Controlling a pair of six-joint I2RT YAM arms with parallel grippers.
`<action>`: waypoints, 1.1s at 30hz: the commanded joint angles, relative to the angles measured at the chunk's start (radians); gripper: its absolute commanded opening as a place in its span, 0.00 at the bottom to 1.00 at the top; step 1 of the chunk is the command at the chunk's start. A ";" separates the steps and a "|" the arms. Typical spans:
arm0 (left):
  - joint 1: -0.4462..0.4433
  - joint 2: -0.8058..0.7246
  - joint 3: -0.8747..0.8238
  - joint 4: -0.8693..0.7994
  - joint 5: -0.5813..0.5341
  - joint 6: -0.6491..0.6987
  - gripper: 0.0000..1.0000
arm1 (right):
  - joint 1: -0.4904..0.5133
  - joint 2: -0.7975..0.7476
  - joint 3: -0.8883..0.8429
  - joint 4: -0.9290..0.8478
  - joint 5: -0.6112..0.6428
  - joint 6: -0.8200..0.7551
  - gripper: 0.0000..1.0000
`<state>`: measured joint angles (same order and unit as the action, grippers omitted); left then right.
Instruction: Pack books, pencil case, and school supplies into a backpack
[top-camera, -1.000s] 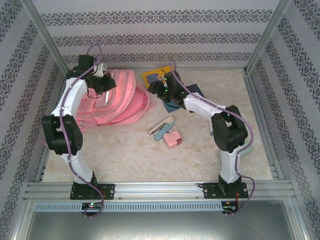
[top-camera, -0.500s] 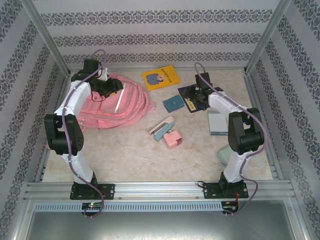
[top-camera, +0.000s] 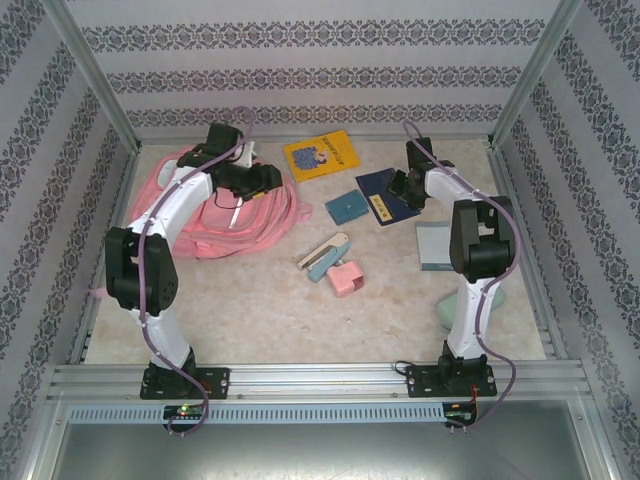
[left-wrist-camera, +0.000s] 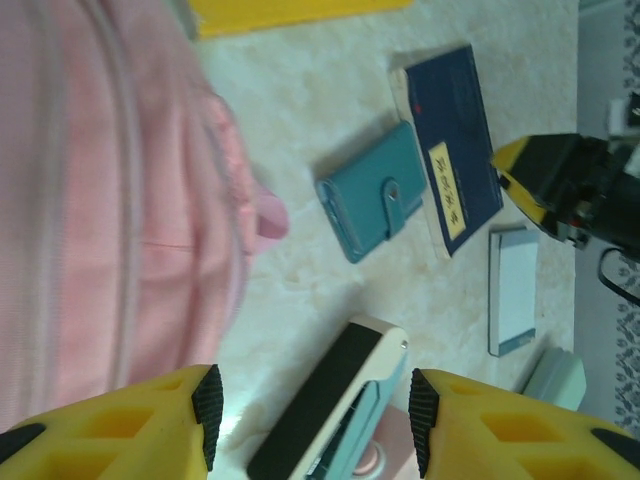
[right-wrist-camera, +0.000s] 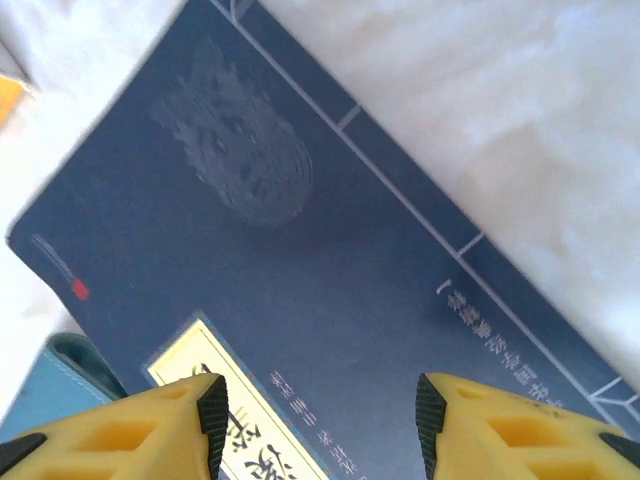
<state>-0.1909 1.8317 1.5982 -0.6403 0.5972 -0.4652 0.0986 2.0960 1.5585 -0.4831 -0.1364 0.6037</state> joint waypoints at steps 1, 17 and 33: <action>-0.031 0.050 0.046 0.038 -0.010 -0.031 0.54 | 0.052 0.022 0.007 -0.043 -0.065 0.025 0.55; -0.174 0.230 0.192 0.054 -0.022 -0.088 0.53 | 0.284 0.086 0.073 -0.012 -0.226 0.205 0.55; -0.269 0.474 0.400 0.098 -0.026 -0.059 0.38 | 0.151 -0.233 -0.303 0.203 -0.017 0.120 0.60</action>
<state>-0.4404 2.2654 1.9232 -0.5556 0.5781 -0.5571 0.2447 1.8816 1.3201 -0.3519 -0.1936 0.7418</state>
